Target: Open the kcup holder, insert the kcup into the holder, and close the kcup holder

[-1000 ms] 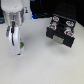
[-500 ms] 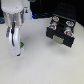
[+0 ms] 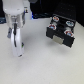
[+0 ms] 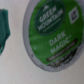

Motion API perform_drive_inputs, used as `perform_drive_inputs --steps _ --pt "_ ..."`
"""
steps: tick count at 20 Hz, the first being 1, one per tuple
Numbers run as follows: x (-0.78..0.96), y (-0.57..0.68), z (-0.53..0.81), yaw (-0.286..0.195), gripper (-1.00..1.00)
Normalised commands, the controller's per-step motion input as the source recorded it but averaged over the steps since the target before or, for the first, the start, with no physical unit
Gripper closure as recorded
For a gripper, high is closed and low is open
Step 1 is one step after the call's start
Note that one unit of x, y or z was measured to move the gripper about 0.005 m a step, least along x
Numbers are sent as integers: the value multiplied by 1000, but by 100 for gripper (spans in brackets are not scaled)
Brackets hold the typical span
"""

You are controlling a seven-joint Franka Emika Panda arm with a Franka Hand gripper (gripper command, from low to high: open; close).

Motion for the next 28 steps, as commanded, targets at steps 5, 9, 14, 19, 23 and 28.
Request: perform_drive_inputs --steps 5,9,14,19,23,28 --pt "12 -7 5 -17 100" --pt "14 -8 9 -17 100" --pt "51 182 504 -14 100" --pt "121 319 801 -4 100" --pt "145 453 840 0 100" --pt "106 589 771 10 100"
